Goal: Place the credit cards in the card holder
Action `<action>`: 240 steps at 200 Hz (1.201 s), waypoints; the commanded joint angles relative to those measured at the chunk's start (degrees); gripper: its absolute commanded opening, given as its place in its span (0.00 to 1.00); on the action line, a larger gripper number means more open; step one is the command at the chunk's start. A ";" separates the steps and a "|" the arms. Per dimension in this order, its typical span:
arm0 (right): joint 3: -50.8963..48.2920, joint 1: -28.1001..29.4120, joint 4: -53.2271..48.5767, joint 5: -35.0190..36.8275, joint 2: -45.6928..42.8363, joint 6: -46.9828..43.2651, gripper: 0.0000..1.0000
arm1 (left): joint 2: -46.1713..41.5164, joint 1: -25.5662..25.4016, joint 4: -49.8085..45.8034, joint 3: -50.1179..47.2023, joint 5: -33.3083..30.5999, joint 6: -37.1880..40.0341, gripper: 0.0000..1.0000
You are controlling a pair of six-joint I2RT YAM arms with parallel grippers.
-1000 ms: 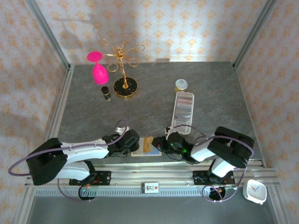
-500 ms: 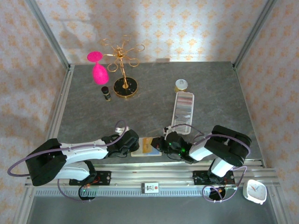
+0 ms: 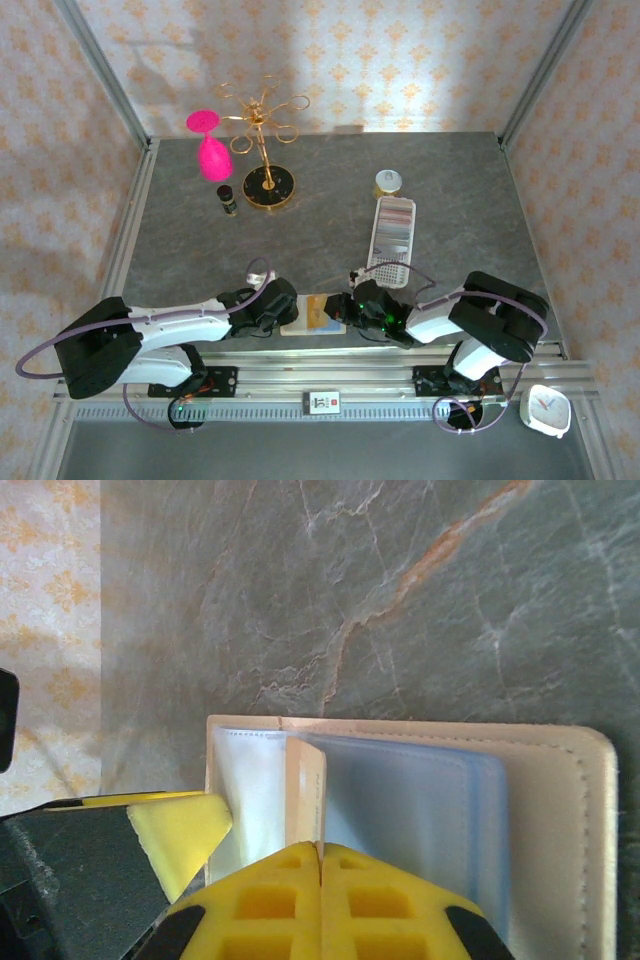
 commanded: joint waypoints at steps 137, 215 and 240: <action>-4.16 0.44 21.91 -2.91 8.77 11.46 0.00 | 1.60 -0.67 1.89 -2.31 4.47 -1.14 0.32; -5.39 0.44 29.89 -1.41 10.68 14.16 0.00 | 1.56 -0.69 1.68 -2.23 4.38 -1.16 0.30; -4.04 0.44 29.35 -2.86 12.65 13.82 0.00 | 1.53 -0.67 1.70 -2.25 4.40 -1.18 0.31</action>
